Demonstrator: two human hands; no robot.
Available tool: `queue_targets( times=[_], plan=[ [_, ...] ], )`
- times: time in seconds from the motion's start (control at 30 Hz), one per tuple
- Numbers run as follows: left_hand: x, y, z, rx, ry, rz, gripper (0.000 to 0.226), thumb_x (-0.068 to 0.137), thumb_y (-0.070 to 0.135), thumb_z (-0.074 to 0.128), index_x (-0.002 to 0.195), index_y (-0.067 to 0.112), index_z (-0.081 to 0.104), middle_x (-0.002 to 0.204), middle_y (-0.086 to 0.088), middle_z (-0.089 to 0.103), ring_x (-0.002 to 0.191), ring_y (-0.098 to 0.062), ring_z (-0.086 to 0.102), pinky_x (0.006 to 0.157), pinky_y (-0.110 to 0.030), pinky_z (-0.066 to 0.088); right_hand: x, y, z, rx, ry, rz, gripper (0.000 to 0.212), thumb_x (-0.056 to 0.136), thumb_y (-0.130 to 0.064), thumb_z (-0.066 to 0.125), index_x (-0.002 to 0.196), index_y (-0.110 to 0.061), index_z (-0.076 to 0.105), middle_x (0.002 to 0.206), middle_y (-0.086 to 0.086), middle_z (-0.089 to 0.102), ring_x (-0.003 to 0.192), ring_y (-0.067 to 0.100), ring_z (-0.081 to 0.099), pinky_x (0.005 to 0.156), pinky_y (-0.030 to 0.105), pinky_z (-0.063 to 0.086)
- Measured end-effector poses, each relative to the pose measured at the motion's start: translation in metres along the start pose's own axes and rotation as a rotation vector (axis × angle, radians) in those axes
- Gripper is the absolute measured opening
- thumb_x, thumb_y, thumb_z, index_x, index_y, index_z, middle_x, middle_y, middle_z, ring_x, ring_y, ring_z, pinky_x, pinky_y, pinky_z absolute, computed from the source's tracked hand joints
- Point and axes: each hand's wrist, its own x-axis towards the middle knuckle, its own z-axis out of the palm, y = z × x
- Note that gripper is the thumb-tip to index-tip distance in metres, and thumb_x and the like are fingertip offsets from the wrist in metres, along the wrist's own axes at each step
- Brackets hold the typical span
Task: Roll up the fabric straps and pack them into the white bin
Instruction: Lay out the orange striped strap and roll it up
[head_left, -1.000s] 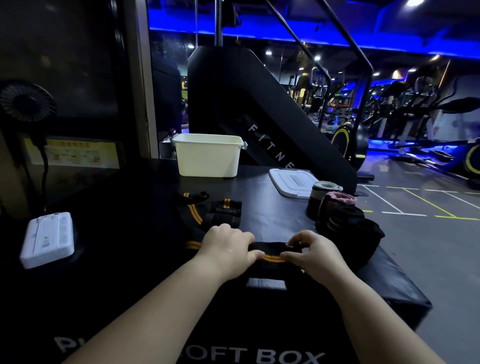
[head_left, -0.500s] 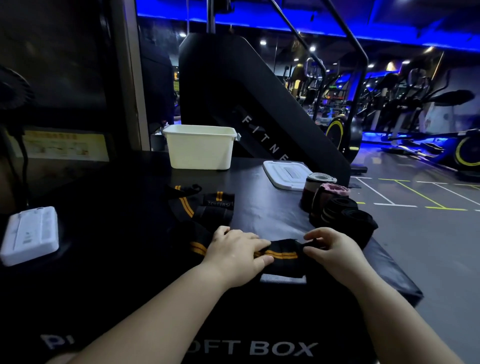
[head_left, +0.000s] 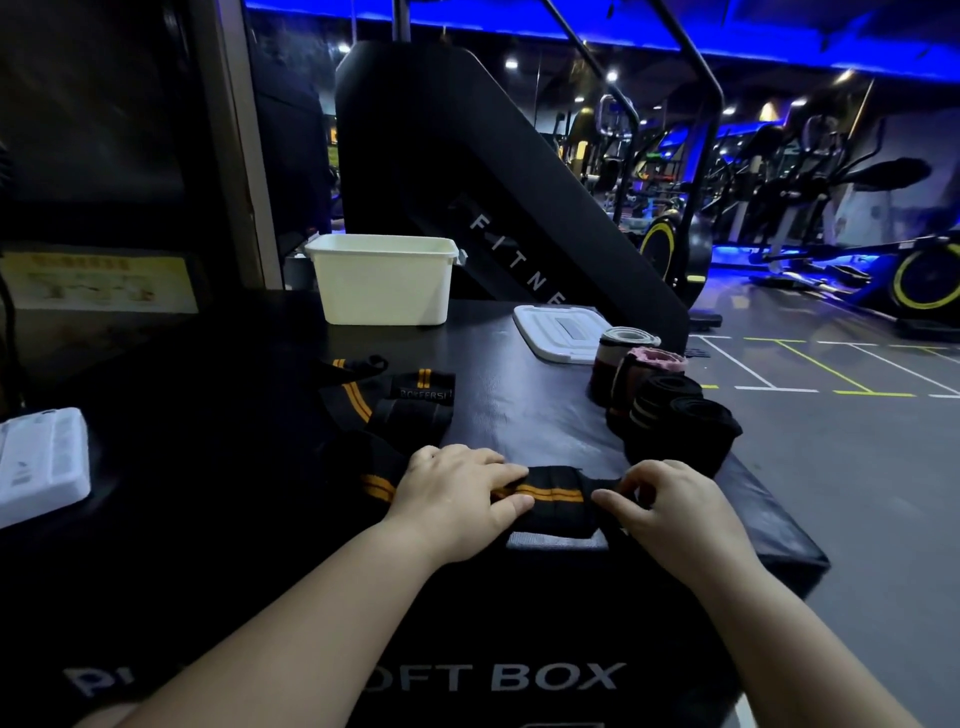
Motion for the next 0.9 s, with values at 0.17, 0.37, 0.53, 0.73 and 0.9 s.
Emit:
queue_targets(
  times=[0.17,0.37,0.53,0.73,0.9],
  plan=[
    [0.0,0.0,0.002,0.012,0.011,-0.002,0.049,0.093,0.066,0.035,0.137,0.047,0.045,0.143,0.021,0.044,0.132,-0.009,0.036,0.106,-0.034,0.023,0.001,-0.001,0.001,-0.024,-0.025,0.01,0.019,0.086,-0.044,0.064,0.083,-0.026,0.066,0.09,-0.007,0.058,0.089,0.017,0.057,0.08,0.033,0.046],
    [0.0,0.0,0.002,0.0,0.02,0.001,0.049,0.093,0.066,0.036,0.137,0.047,0.046,0.143,0.02,0.045,0.131,-0.008,0.036,0.105,-0.034,0.024,0.0,0.005,0.001,0.004,0.037,0.053,0.014,0.09,-0.035,0.059,0.087,-0.022,0.062,0.087,-0.004,0.056,0.094,0.023,0.057,0.071,0.03,0.035],
    [0.0,-0.002,0.004,0.012,0.028,0.003,0.049,0.093,0.066,0.035,0.137,0.048,0.045,0.143,0.021,0.045,0.131,-0.008,0.037,0.105,-0.034,0.026,0.002,0.014,-0.002,0.002,0.077,0.106,0.017,0.093,-0.031,0.057,0.097,-0.015,0.06,0.09,0.01,0.065,0.095,0.032,0.058,0.069,0.032,0.032],
    [0.0,-0.001,0.002,0.016,0.039,0.008,0.049,0.093,0.065,0.036,0.137,0.046,0.046,0.143,0.02,0.045,0.13,-0.008,0.038,0.103,-0.034,0.026,0.0,0.022,-0.004,-0.032,0.123,0.09,0.013,0.093,-0.027,0.059,0.096,-0.015,0.06,0.089,0.012,0.068,0.092,0.034,0.061,0.067,0.034,0.036],
    [0.001,0.0,0.004,0.011,0.034,0.005,0.05,0.093,0.066,0.035,0.137,0.046,0.046,0.143,0.02,0.045,0.13,-0.008,0.038,0.104,-0.033,0.026,-0.003,0.02,0.0,-0.078,0.166,0.015,0.007,0.091,-0.021,0.058,0.098,-0.022,0.055,0.078,0.007,0.065,0.08,0.036,0.059,0.058,0.035,0.036]
  ],
)
